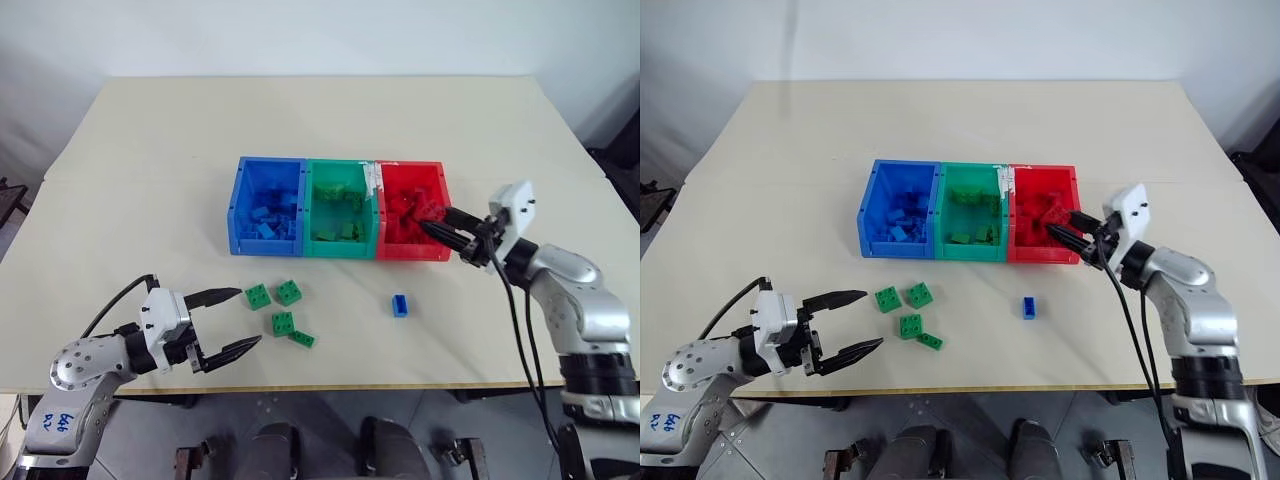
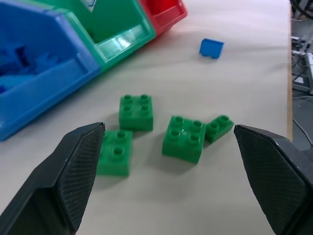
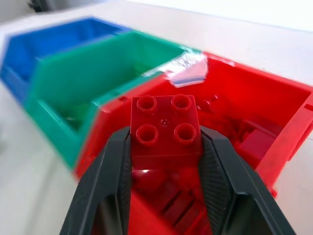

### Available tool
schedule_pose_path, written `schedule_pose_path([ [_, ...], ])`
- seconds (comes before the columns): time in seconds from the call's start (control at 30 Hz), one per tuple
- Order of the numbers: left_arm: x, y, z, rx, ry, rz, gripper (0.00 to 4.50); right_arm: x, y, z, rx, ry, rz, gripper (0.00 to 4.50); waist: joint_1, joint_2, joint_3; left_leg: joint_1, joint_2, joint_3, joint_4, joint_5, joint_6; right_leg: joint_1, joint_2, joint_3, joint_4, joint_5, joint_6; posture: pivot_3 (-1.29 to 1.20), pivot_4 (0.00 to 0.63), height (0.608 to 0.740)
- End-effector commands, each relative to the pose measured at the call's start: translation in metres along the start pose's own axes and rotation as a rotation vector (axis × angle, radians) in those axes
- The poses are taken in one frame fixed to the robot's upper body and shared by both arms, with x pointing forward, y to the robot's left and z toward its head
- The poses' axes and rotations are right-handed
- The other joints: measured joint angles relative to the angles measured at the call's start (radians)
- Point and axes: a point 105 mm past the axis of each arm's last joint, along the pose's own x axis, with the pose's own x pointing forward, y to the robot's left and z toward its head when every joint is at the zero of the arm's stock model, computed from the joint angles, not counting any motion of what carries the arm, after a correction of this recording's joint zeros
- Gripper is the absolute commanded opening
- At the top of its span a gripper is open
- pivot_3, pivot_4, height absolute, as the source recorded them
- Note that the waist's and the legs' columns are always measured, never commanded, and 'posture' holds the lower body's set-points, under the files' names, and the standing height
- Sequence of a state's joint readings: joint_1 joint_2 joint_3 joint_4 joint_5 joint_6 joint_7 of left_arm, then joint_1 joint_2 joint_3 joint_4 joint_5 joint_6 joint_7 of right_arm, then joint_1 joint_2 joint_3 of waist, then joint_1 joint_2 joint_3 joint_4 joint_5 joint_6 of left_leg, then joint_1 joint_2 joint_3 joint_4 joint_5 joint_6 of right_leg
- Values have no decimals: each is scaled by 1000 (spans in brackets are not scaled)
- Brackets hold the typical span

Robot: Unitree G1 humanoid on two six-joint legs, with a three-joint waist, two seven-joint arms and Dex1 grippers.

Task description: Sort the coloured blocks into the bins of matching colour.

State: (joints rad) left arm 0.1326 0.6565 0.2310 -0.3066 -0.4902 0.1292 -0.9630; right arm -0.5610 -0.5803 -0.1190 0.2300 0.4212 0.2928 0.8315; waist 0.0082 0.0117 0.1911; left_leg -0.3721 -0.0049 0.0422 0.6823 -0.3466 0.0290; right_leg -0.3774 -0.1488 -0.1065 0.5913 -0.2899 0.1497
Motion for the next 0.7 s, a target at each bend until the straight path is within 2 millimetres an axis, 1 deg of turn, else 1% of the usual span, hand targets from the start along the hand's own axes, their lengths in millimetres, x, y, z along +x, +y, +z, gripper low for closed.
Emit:
schedule_pose_path([
  [0.03,-1,-1,16,48,-51,14,4500,8,-16,10,-61,-30,-61,2219,-1,0,0,0,0,0,0,0,0,0,0,0,0,0,0,0,150,740],
  [0.07,0,0,18,55,-58,19,4500,10,-17,10,-62,-32,-63,2507,-1,0,0,0,0,0,0,0,0,0,0,0,0,0,0,0,150,740],
  [0.13,2,0,22,63,-76,22,4500,11,-14,12,-75,-51,-38,3265,-1,0,0,0,0,0,0,0,0,0,0,0,0,0,0,0,150,740],
  [0.2,6,-1,25,68,-91,12,4500,5,-13,12,-110,-53,-28,3929,-4,0,0,0,0,-1,0,0,0,0,0,0,0,0,0,0,150,740],
  [0.23,7,-3,26,69,-94,2,4500,0,-11,10,-127,-49,-18,4347,-5,0,0,0,0,-1,0,0,0,0,0,-1,0,0,0,0,150,740],
  [0.27,8,-4,26,71,-96,-8,4500,-5,-10,9,-130,-46,-7,4471,-5,0,0,0,0,-1,0,0,0,0,0,-1,1,0,0,0,150,740],
  [0.3,10,-4,26,71,-96,-21,4500,-13,-8,9,-135,-52,13,4471,-4,0,0,0,0,-1,0,0,0,0,0,-1,0,0,0,0,150,740],
  [0.33,13,-4,26,77,-90,-40,4500,-27,-4,10,-153,-62,51,4471,-3,0,0,0,0,-1,0,0,0,0,0,-1,0,0,0,0,150,740],
  [0.4,16,-4,24,85,-82,-64,4500,-45,4,12,-182,-74,107,4471,6,0,0,0,0,-1,0,0,0,1,0,-1,0,0,0,0,150,740],
  [0.47,22,-2,23,82,-76,-92,4500,-69,9,5,-222,-22,170,4471,11,0,0,0,0,0,0,0,0,1,0,-1,0,0,0,0,150,740],
  [0.57,30,1,20,86,-63,-118,4500,-99,15,-5,-279,34,250,4471,14,0,0,1,0,2,0,0,0,1,0,0,0,0,0,0,150,740],
  [0.63,39,2,21,103,-67,-140,4500,-120,14,-18,-303,145,299,4471,14,0,0,2,0,3,0,0,0,1,0,0,0,0,0,0,150,740],
  [0.7,46,3,24,129,-88,-155,4500,-135,10,-24,-273,212,311,4471,14,0,0,2,1,4,0,0,0,1,1,0,0,0,0,0,150,740],
])
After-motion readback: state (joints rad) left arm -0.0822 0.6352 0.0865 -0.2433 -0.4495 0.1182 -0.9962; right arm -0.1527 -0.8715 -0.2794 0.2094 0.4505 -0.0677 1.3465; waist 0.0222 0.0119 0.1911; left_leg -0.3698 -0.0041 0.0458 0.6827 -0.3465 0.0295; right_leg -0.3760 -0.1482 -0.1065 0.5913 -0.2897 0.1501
